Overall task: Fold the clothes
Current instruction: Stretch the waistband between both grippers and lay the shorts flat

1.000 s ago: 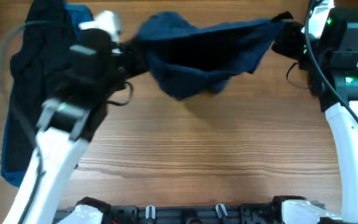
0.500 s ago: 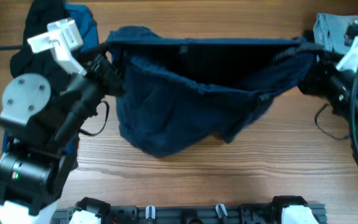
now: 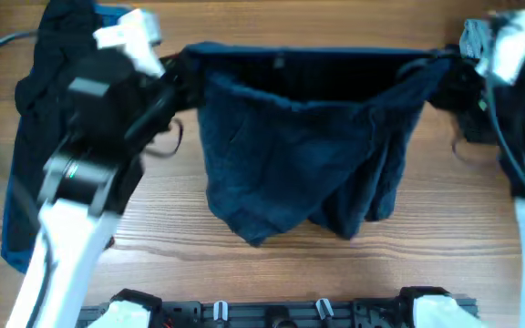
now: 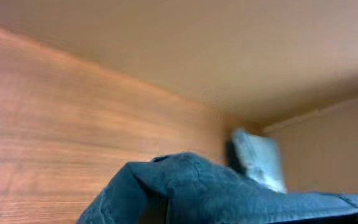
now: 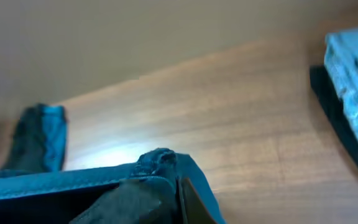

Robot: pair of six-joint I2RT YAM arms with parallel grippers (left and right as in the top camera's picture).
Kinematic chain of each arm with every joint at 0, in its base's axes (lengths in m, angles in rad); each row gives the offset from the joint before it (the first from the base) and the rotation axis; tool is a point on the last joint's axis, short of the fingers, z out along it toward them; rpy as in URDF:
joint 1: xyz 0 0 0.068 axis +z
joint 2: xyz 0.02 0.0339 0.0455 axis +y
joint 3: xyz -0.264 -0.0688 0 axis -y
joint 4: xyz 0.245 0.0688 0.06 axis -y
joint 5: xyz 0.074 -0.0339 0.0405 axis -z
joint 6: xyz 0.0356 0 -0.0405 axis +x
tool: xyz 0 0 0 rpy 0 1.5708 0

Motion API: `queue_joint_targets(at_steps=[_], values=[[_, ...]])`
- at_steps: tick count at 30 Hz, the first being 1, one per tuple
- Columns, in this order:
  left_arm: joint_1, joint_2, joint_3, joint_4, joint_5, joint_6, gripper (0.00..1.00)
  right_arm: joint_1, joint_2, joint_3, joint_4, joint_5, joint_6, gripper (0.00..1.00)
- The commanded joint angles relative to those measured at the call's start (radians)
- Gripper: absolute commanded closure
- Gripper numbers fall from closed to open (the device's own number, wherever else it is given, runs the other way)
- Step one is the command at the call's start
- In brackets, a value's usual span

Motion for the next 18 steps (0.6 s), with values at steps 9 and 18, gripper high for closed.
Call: queue_joint_targets(at_steps=[9,18], values=[[0.072,0.244,0.008,0.106,-0.227,0.017,0.96,-0.024,0.367,0.013,0.300,0.013,-0.008,0.96],[0.074,0.376,0.009,0.319,-0.274,0.094,0.00,0.002,0.512,0.013,0.552,-0.031,-0.009,0.00]])
